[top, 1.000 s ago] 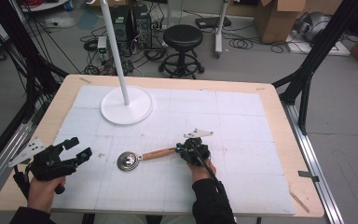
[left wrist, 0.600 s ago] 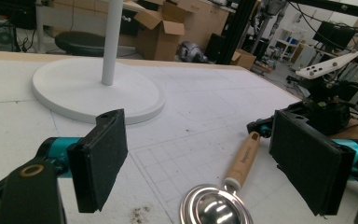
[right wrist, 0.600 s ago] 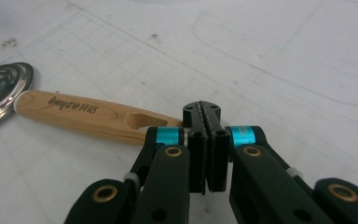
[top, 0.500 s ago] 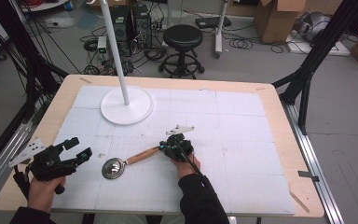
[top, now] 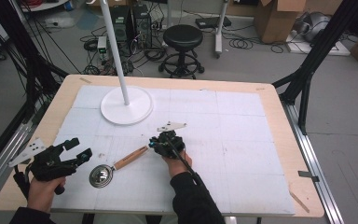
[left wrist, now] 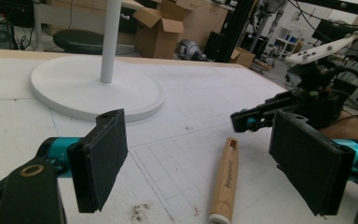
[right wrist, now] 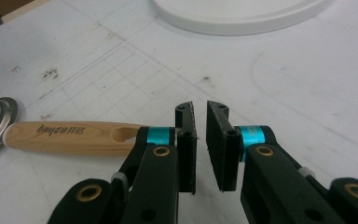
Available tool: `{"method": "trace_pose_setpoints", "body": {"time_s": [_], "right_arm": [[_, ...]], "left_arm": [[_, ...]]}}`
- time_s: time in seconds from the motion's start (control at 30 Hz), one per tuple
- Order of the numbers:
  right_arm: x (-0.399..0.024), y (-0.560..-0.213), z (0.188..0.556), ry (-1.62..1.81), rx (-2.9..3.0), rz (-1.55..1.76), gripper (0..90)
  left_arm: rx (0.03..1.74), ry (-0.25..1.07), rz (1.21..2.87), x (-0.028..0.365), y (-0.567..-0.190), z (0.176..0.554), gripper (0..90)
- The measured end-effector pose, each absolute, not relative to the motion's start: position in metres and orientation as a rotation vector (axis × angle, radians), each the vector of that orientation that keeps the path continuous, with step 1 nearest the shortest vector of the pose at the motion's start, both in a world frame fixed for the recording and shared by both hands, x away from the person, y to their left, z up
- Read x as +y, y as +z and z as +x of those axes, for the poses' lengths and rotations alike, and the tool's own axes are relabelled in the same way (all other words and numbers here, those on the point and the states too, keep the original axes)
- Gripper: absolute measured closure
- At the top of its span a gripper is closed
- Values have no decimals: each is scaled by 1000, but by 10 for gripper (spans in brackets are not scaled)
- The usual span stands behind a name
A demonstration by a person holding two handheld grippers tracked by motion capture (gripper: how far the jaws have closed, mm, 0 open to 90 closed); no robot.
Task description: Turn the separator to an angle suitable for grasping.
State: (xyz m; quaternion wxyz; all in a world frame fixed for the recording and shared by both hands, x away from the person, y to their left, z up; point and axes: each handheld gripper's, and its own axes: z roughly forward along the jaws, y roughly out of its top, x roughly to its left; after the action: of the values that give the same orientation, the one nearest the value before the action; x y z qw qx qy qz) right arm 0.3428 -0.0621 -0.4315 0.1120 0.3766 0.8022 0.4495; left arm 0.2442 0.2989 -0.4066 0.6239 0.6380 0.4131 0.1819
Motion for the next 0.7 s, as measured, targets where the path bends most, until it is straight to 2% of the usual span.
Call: {"method": "trace_pose_setpoints", "body": {"time_s": [0.03,0.1,0.13,0.2,0.23,0.27,0.3,0.4,0.47,0.53,0.57,0.6,0.7], "right_arm": [[-62,-431,343,1320,2355,1106,793],[-85,-418,336,1317,2274,1108,695],[-85,-418,336,1317,2274,1108,695],[-114,-403,327,1316,2178,1114,566],[-114,-403,327,1316,2178,1114,566],[-124,-398,322,1306,2147,1111,506],[-145,-390,312,1298,2087,1100,396],[-179,-384,295,1297,2023,1131,237],[-199,-382,284,1297,2000,1137,196],[-214,-382,276,1299,1984,1146,195],[-236,-382,264,1302,1964,1151,166],[-236,-382,264,1302,1964,1151,166],[-272,-381,243,1298,1901,1187,153]], "left_arm": [[949,418,1465,299,-407,244,196],[944,416,1472,297,-407,244,196],[944,416,1472,297,-407,244,196],[948,424,1478,296,-407,244,195],[946,426,1481,295,-407,244,195],[944,423,1486,294,-407,244,196],[933,419,1497,291,-407,244,194],[907,411,1491,288,-406,244,185],[891,412,1478,286,-404,244,166],[882,408,1475,286,-403,245,164],[859,394,1471,284,-401,246,164],[859,394,1471,284,-401,246,164],[827,375,1500,279,-402,250,196]]}}
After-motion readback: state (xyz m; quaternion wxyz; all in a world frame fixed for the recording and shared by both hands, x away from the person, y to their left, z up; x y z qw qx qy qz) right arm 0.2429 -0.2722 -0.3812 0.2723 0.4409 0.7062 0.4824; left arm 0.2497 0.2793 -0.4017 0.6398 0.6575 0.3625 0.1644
